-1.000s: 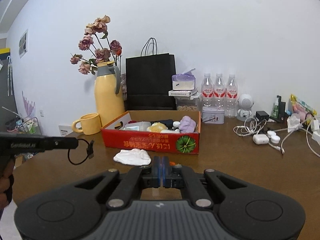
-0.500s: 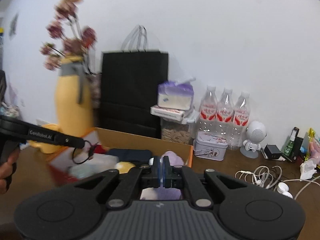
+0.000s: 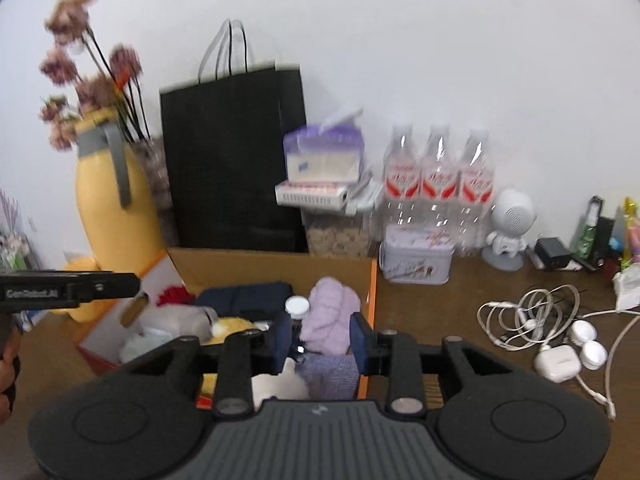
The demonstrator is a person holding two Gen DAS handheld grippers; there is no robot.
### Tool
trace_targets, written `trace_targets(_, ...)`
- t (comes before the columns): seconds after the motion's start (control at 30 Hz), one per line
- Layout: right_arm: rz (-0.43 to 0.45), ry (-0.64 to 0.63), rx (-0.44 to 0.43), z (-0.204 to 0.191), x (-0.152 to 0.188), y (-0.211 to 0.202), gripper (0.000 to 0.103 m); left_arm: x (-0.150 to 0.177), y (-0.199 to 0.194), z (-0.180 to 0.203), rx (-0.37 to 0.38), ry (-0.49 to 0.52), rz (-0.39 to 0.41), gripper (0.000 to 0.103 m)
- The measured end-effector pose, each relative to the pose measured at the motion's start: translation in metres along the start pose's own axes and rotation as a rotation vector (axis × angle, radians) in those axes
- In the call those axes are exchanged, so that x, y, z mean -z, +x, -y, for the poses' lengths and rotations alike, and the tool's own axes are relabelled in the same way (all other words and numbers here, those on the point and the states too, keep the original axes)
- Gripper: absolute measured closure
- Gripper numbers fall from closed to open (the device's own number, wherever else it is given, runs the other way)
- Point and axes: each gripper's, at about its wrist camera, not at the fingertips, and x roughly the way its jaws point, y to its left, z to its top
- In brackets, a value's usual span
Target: Organize objects
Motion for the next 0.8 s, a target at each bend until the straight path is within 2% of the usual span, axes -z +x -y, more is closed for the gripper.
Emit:
trace_targets(0.03, 0.015, 0.005, -0.004, -0.001, 0.002, -0.014, 0.064, 0.004, -0.017, 0.003, 0.01, -0.001, 0.022, 0.037)
trace_targets(0.1, 0.052, 0.026, -0.012, -0.005, 0.014, -0.044, 0.055, 0.016, -0.052, 0.009, 0.025, 0.005, 0.061, 0.023)
trace_targets(0.2, 0.064, 0.058, -0.036, -0.013, 0.048, -0.084, 0.053, 0.051, -0.102, 0.022, -0.002, 0.059, 0.135, 0.018)
trace_targets(0.3, 0.052, 0.062, -0.033, -0.027, 0.085, -0.117, 0.053, 0.09, -0.141, 0.038, -0.03, 0.117, 0.129, 0.016)
trace_targets(0.4, 0.058, 0.054, -0.01, -0.043, 0.12, -0.152, 0.046, 0.13, -0.182, 0.05, 0.004, 0.135, 0.121, 0.005)
trace_targets(0.47, 0.061, 0.053, -0.002, -0.052, 0.142, -0.177, 0.04, 0.155, -0.207, 0.058, 0.009, 0.157, 0.121, 0.004)
trace_targets(0.57, 0.039, 0.006, 0.021, -0.066, 0.173, -0.208, 0.039, 0.178, -0.231, 0.067, -0.011, 0.178, 0.115, 0.002)
trace_targets(0.63, 0.032, -0.01, 0.038, -0.072, 0.188, -0.228, 0.037, 0.185, -0.241, 0.067, -0.014, 0.161, 0.102, 0.001)
trace_targets(0.73, 0.028, -0.004, 0.022, -0.078, 0.204, -0.254, 0.027, 0.191, -0.255, 0.067, -0.008, 0.146, 0.102, 0.0)
trace_targets(0.8, 0.033, -0.022, 0.026, -0.083, 0.212, -0.269, 0.024, 0.193, -0.262, 0.069, -0.018, 0.157, 0.116, 0.0)
